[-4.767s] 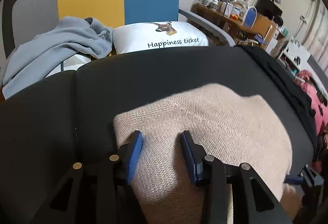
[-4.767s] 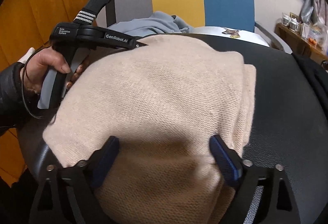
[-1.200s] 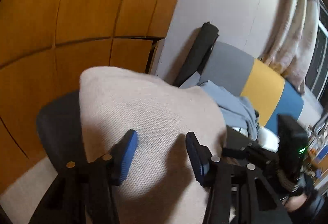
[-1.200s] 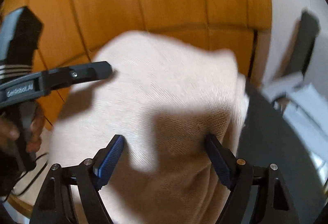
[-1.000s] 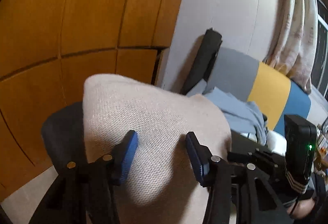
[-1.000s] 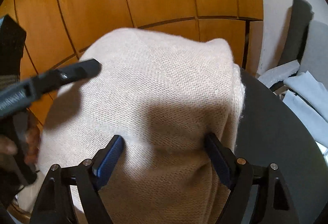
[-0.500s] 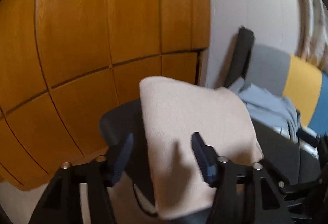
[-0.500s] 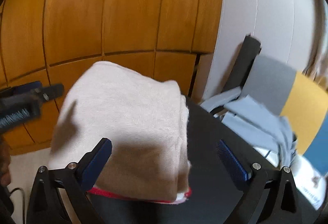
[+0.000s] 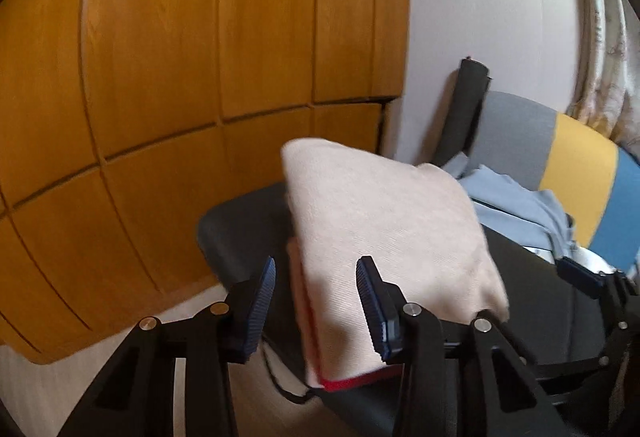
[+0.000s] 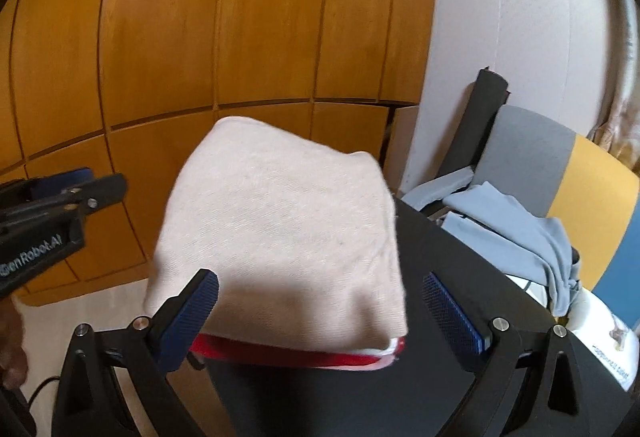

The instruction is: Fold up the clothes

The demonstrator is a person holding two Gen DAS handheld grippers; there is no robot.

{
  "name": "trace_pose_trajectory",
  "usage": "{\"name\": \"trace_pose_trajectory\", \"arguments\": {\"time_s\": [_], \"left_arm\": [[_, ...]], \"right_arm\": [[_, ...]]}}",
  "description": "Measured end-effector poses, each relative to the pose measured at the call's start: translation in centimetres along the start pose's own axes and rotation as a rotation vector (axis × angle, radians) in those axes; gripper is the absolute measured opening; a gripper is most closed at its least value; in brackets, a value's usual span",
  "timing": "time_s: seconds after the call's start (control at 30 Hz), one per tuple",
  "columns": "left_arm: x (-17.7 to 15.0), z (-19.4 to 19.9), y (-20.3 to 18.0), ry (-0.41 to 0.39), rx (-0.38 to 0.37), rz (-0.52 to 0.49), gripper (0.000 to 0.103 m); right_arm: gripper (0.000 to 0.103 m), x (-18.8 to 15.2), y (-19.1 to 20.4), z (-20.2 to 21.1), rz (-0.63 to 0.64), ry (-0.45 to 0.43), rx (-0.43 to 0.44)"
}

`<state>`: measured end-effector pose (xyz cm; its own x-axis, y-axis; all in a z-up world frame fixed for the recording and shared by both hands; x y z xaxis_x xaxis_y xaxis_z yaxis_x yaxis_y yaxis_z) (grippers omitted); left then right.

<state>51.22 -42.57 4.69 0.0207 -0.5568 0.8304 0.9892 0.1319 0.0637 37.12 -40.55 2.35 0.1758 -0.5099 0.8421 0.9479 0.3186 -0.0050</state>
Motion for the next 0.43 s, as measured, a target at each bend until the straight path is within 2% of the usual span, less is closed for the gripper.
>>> {"name": "trace_pose_trajectory", "arguments": {"time_s": [0.13,0.43], "left_arm": [[-0.8,-0.7,-0.7,0.037,-0.054,0.012,0.043],[-0.8,-2.2,-1.3,0.029,-0.025,0.017,0.039]], "right_arm": [[0.103,-0.3,0.4,-0.1,0.016,0.000,-0.005],[0.103,-1.1,-1.3,-0.9,-0.052,0.007,0.006]]}}
Point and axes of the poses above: each gripper's, at about its wrist camera, not at the fingertips, and z roughly against the way its jaws point, y to its left, x to its top, the point moved 9 cm from there along -z, roughly the way its jaws point, and after that the axes turned 12 degrees about x, right-handed, at the moved point
